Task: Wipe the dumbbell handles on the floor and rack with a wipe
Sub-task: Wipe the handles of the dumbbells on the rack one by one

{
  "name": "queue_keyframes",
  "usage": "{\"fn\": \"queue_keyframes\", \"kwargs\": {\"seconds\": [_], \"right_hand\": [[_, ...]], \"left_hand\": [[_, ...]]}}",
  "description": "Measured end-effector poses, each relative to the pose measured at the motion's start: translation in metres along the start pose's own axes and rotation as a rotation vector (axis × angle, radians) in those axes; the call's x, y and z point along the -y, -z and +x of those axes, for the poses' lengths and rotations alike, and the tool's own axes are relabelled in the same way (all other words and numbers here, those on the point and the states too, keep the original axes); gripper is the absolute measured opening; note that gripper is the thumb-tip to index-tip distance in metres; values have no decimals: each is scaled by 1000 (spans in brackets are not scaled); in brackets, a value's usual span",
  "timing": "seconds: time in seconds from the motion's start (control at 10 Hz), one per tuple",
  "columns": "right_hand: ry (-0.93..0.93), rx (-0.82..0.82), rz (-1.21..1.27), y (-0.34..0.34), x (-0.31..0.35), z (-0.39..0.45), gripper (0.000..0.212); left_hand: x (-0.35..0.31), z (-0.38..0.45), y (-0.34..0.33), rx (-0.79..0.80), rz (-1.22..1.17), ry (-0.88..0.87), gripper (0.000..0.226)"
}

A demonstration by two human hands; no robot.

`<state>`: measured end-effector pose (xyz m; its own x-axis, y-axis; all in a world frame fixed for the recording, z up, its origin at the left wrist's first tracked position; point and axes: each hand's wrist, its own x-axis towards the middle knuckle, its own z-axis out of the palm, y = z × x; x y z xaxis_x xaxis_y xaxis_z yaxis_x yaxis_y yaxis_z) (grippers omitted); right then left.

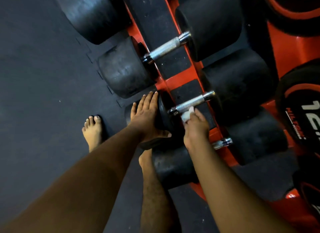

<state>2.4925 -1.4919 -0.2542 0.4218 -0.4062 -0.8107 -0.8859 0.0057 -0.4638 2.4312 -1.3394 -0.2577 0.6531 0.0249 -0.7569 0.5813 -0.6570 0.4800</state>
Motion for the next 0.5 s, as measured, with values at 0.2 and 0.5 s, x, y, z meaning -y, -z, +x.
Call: {"fn": "queue_keyframes", "kwargs": {"seconds": [0.2, 0.5], "right_hand": [[85, 55, 81, -23, 47, -43, 44], [-48, 16, 302, -14, 54, -35, 40]], "left_hand": [[-1, -1, 3, 9, 6, -4, 154], [0, 0, 1, 2, 12, -2, 156]]}}
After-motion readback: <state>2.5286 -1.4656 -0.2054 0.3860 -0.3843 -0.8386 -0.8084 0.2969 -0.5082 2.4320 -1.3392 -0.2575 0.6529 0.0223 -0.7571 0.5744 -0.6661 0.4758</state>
